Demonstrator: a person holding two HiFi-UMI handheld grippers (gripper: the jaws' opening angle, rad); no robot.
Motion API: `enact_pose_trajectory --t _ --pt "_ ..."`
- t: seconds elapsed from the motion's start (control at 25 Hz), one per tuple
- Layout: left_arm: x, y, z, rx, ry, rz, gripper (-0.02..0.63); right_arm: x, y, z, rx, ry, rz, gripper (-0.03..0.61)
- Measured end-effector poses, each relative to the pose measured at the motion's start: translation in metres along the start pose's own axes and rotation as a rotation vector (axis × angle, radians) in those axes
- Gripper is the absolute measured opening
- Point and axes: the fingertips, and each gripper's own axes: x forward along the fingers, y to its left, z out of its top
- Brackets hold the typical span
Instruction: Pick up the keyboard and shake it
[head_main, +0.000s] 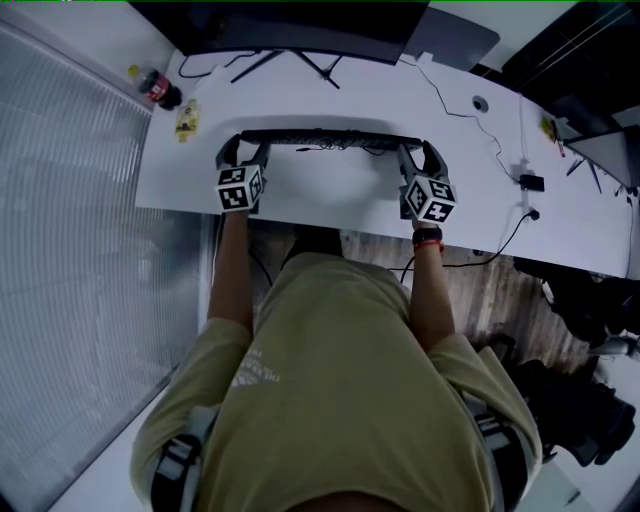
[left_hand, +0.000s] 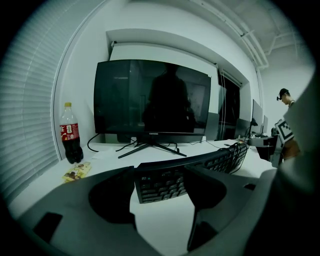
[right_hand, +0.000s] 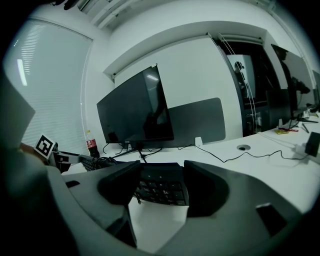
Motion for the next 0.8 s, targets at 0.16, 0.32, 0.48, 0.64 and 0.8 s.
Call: enact_pose_trajectory --t 0.16,0.32,0.48,0.64,0.8 --pt "-0.006 -0.002 -0.005 -0.004 -0.005 0.008 0.305 -0.005 0.002 -0.003 -0.004 0.010 -0.002 0.276" --pt "-0.011 -0.005 -0.012 -0.013 -0.005 0.015 0.307 -0.011 0.002 -0.006 -0.014 0.021 -0.005 0.276" --pt "-0.018 -0.006 -0.017 -0.016 -0.011 0.014 0.307 -0.016 0.004 -0.011 -0.005 0.026 -0.016 0.278" --pt "-0.024 -0.008 -0.020 -0.011 -0.019 0.007 0.306 -0.023 0.004 -0.016 0.008 0.023 -0.025 0.278" --pt "-0.027 -0.008 -0.027 -0.014 -0.029 0.007 0.307 -0.028 0.008 -0.020 0.002 0.029 -0.028 0.278"
